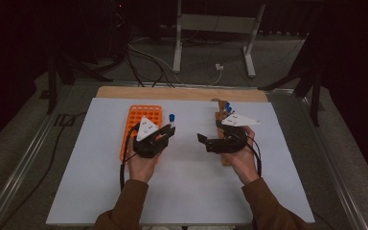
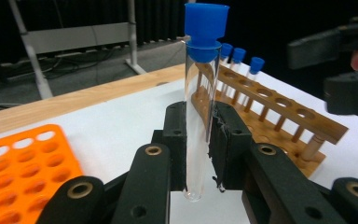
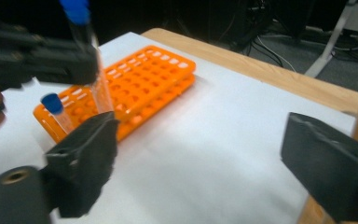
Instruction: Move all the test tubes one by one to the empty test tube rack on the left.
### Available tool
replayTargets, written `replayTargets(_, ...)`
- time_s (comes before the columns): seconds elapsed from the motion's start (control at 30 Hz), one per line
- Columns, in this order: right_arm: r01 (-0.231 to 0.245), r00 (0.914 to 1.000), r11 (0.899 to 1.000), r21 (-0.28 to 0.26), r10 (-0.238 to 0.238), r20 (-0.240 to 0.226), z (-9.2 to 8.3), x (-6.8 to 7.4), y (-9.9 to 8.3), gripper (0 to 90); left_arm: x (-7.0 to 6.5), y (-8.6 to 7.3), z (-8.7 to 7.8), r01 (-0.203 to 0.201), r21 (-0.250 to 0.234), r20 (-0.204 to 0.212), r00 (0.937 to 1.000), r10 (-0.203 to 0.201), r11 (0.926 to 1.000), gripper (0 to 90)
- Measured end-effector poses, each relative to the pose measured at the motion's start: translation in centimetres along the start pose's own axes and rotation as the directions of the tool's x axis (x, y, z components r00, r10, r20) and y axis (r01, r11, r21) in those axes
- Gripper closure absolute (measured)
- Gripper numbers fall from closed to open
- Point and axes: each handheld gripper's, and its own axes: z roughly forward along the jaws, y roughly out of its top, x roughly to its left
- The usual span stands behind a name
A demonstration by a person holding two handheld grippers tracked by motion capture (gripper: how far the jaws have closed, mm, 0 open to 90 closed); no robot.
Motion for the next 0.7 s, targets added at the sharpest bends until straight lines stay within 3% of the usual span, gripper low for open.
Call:
replayTargets(0.27, -0.01, 0.9992, 1.0, -0.006, 0.01, 0.038, -0.9, -1.3, -1.2, 0.0, 1.6, 0.1, -1.6, 0.016, -0.024, -0.043, 0.999, -0.017, 0.9996, 78.5)
replayTargets(0.7, -0.029, 0.9956, 0.999, -0.028, 0.032, 0.088, -2.8, -3.1, -2.9, 0.0, 3.6, -1.1, -3.8, 0.034, -0.032, -0.097, 0.9946, -0.036, 0.9989, 78.4)
